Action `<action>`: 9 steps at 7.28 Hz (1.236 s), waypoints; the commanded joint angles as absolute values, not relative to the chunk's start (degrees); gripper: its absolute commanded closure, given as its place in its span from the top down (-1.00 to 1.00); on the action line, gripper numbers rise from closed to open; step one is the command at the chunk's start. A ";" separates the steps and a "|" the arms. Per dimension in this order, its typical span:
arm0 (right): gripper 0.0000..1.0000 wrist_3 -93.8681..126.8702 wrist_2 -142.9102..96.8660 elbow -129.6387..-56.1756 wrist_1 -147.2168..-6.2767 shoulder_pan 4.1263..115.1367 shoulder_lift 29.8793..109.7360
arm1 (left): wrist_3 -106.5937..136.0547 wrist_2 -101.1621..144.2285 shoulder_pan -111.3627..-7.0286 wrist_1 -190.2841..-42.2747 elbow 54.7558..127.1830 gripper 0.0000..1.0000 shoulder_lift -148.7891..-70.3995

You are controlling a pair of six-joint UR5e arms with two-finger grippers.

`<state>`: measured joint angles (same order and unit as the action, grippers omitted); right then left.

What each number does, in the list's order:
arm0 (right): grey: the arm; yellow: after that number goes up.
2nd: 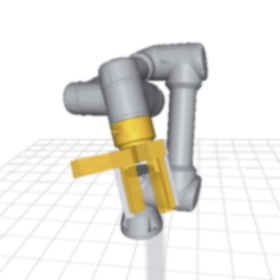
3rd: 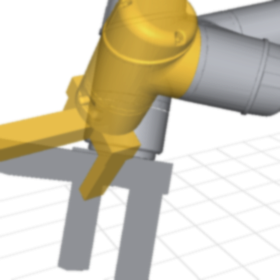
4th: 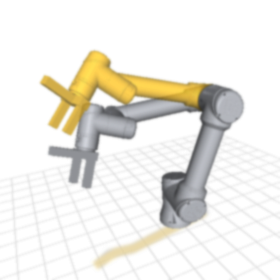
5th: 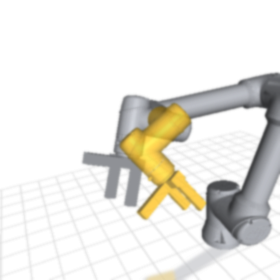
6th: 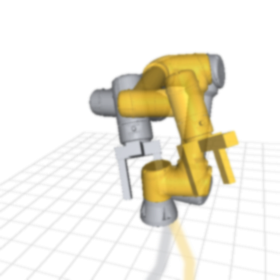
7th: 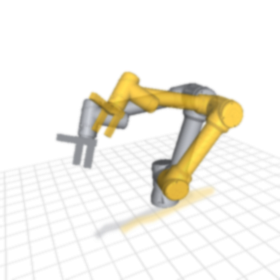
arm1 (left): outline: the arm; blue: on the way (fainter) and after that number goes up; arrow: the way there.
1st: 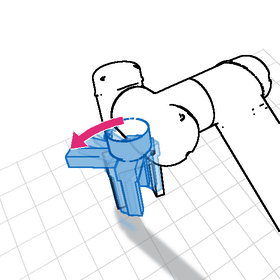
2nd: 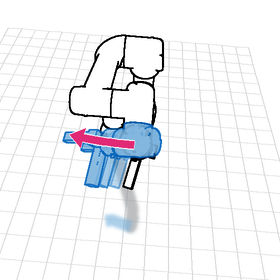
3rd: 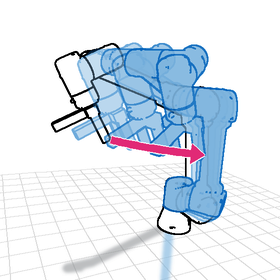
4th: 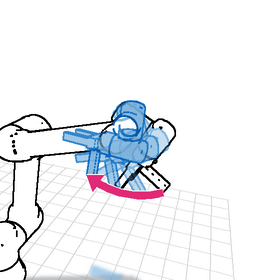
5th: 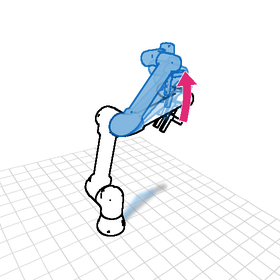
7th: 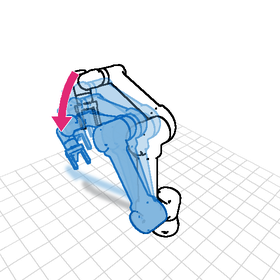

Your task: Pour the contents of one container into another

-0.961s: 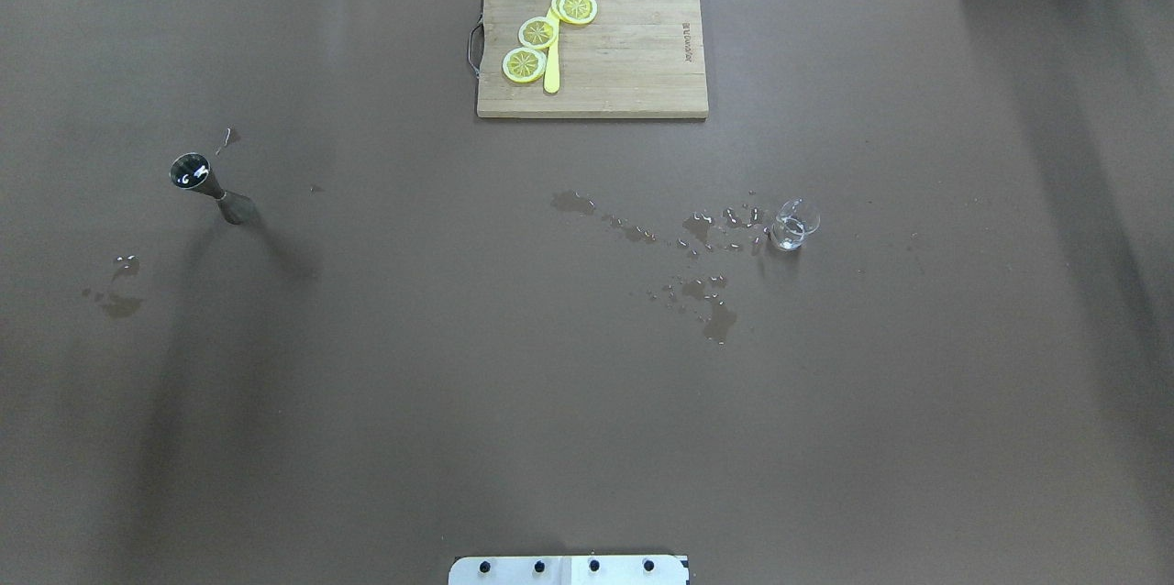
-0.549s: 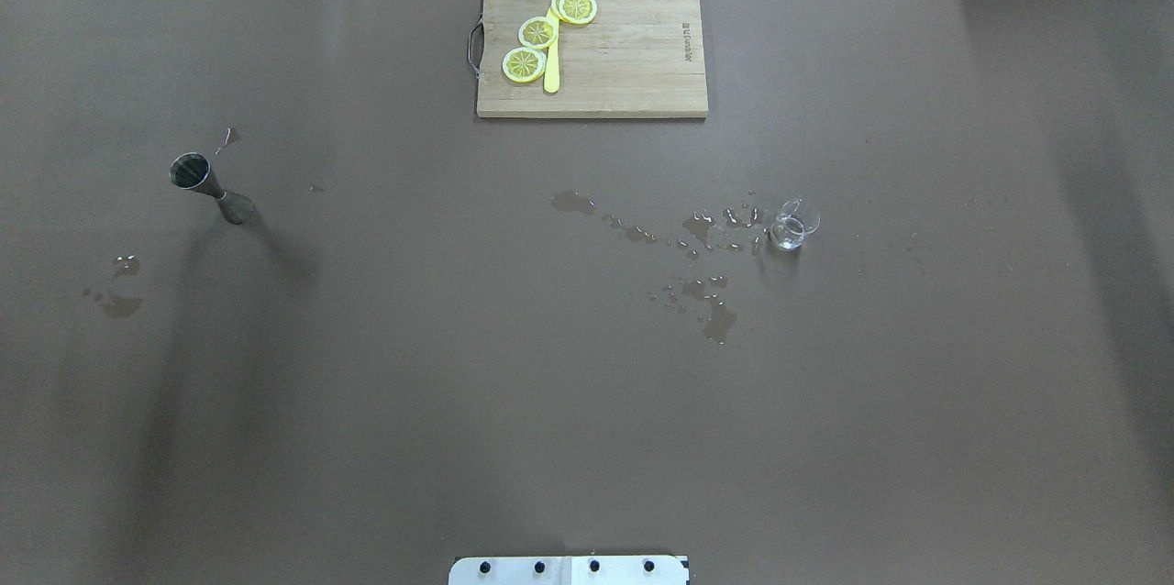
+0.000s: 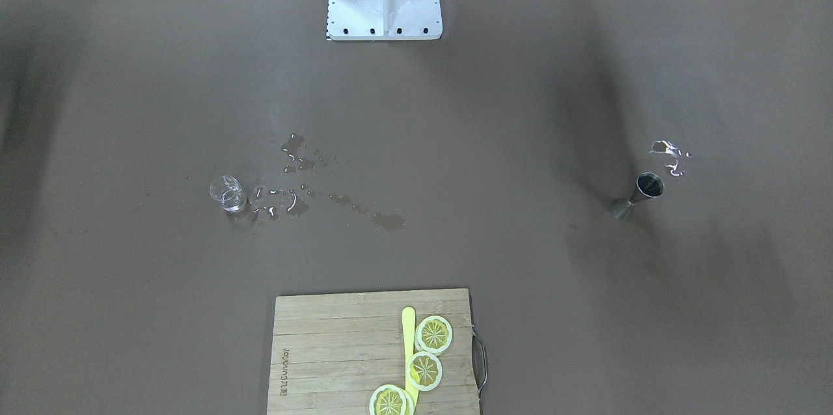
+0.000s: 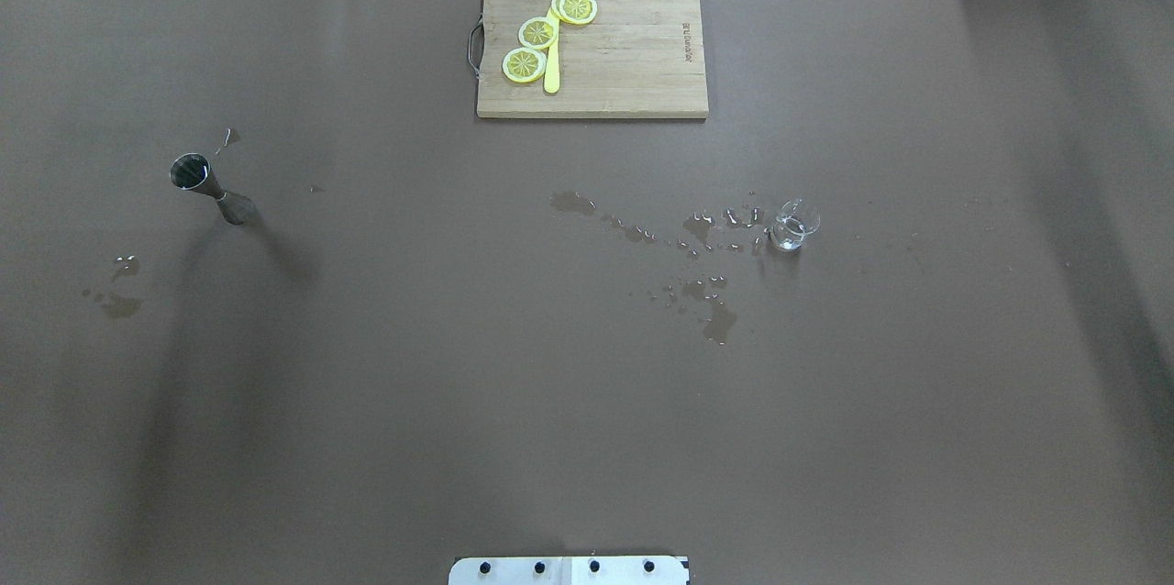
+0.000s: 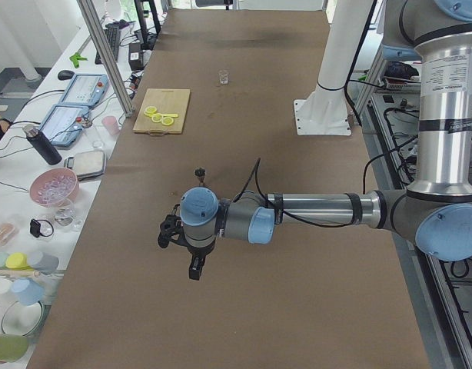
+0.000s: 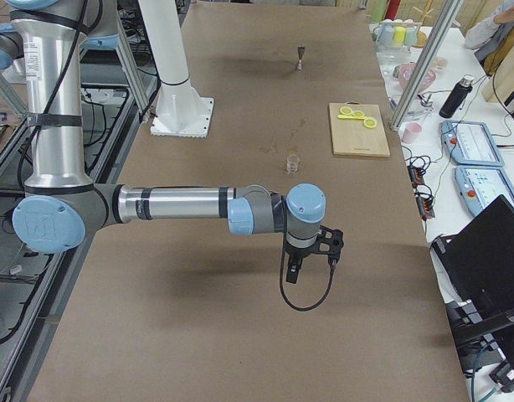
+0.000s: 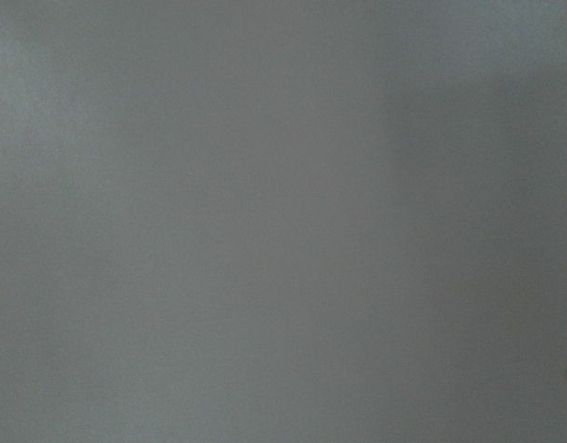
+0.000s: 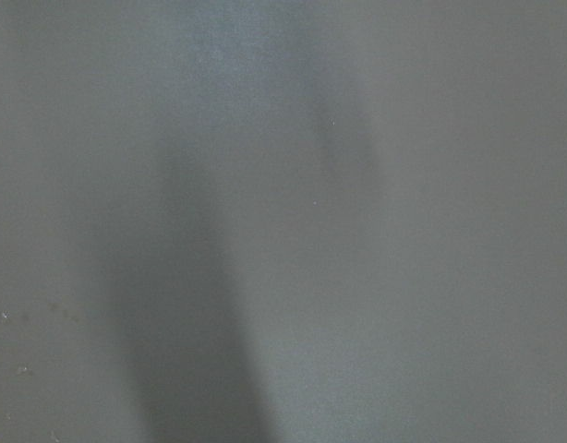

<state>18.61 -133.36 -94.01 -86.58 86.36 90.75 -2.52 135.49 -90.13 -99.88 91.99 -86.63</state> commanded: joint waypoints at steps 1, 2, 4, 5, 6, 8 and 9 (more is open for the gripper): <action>1.00 18.46 -132.01 -94.22 -86.31 85.08 90.62 | -2.55 135.44 -90.26 -100.19 92.20 0.98 -85.96; 1.00 18.37 -132.71 -94.57 -86.48 85.08 90.79 | -2.55 135.87 -90.26 -100.02 92.37 0.98 -85.87; 1.00 18.46 -133.42 -94.57 -86.48 85.08 91.84 | -2.46 135.79 -90.44 -99.84 92.72 0.98 -85.87; 1.00 18.46 -133.33 -94.57 -86.40 85.17 92.37 | -2.46 135.79 -90.61 -99.84 92.81 0.98 -85.87; 1.00 18.46 -133.50 -95.44 -86.40 86.21 93.94 | -2.37 135.62 -90.62 -99.84 92.81 0.98 -85.87; 1.00 18.46 -133.07 -96.33 -86.57 86.13 96.67 | -2.20 135.53 -90.62 -99.84 92.81 0.98 -85.96; 1.00 18.46 -132.63 -96.42 -85.88 86.13 99.03 | -2.28 135.61 -90.62 -99.84 92.81 0.98 -85.87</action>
